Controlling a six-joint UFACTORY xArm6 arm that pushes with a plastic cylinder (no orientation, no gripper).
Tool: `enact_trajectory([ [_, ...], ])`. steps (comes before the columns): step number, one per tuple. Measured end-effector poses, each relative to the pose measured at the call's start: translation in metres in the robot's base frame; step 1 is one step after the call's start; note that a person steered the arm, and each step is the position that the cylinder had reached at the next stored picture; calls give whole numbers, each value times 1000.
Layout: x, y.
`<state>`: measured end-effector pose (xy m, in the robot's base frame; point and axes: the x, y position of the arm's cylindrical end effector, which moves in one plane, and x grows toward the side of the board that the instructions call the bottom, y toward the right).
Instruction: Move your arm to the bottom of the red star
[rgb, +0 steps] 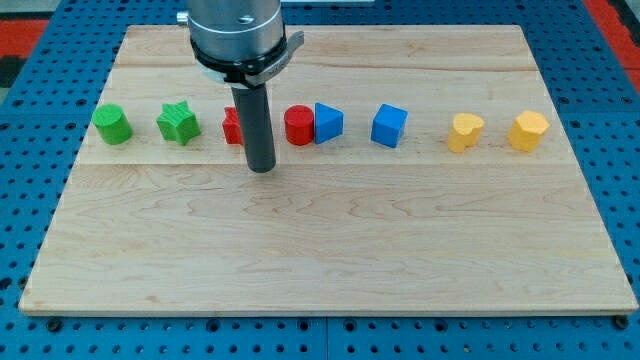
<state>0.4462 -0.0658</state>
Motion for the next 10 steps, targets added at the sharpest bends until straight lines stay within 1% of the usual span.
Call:
enact_trajectory([
  [5, 2, 74],
  [9, 2, 61],
  [10, 2, 8],
])
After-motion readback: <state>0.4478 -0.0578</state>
